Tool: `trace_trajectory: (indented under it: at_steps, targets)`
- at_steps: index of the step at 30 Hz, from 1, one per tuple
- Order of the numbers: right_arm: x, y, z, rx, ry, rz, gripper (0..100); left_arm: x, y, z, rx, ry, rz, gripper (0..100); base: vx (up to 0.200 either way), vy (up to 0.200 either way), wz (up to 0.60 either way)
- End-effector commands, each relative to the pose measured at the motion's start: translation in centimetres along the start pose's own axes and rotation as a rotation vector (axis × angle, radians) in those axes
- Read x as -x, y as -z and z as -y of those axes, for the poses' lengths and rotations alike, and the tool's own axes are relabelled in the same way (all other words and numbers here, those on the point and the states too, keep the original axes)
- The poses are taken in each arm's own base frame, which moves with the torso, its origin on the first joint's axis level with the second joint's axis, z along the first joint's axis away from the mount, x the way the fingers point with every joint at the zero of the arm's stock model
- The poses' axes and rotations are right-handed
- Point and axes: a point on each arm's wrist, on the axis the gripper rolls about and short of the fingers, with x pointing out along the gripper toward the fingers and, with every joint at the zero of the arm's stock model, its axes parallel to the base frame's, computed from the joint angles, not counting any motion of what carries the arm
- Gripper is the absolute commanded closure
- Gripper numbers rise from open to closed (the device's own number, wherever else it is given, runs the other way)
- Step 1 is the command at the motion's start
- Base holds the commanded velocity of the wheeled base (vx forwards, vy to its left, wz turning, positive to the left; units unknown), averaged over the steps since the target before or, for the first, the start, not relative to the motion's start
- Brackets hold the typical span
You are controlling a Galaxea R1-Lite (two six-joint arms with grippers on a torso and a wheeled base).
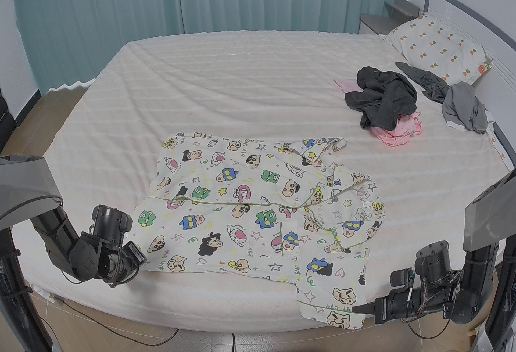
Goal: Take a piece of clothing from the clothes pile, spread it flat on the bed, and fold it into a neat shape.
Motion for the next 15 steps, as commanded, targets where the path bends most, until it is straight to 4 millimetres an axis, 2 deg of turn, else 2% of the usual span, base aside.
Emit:
trace_trajectory:
  at_steps: [1, 7, 15]
  targets:
    - [0.7, 0.1, -0.2, -0.001, 0.001, 0.002, 100, 0.5, 0.9, -1.0, -0.017, -0.024, -0.028, 100, 0.0, 0.0, 0.0]
    - [0.7, 0.4, -0.1, -0.012, 0.012, -0.019, 100, 0.7, 2.0, -2.3, -0.032, -0.068, -0.071, 100, 0.0, 0.0, 0.0]
    - [0.7, 0.5, 0.0, -0.021, 0.034, -0.029, 100, 1.0, 2.8, -2.8, -0.05, -0.073, -0.101, 100, 0.0, 0.0, 0.0]
